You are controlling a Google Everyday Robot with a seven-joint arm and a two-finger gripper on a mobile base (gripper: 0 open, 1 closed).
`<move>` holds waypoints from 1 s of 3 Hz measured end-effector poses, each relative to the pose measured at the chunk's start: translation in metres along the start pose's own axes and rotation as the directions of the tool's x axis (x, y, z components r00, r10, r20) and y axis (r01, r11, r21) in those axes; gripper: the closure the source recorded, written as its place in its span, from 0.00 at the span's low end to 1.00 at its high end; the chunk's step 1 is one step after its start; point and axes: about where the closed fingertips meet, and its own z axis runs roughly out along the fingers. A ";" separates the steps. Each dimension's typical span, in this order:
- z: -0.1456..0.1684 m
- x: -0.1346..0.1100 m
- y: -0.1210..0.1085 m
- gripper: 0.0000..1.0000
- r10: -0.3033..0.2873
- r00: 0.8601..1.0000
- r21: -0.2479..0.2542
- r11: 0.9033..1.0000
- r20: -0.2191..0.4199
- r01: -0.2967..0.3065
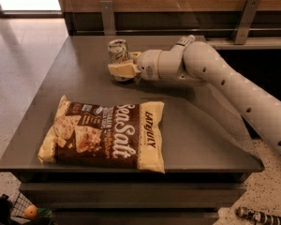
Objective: Place 7up can upright
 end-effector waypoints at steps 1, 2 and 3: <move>0.001 0.000 0.001 0.85 0.000 1.000 -0.002 1.000 0.000 0.000; 0.001 -0.001 0.001 0.62 0.000 1.000 -0.002 1.000 0.000 0.000; 0.001 -0.001 0.001 0.38 0.000 1.000 -0.002 1.000 0.000 0.000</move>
Offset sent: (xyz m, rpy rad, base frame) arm -0.0003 0.0013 -0.0001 0.0001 0.0002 0.0021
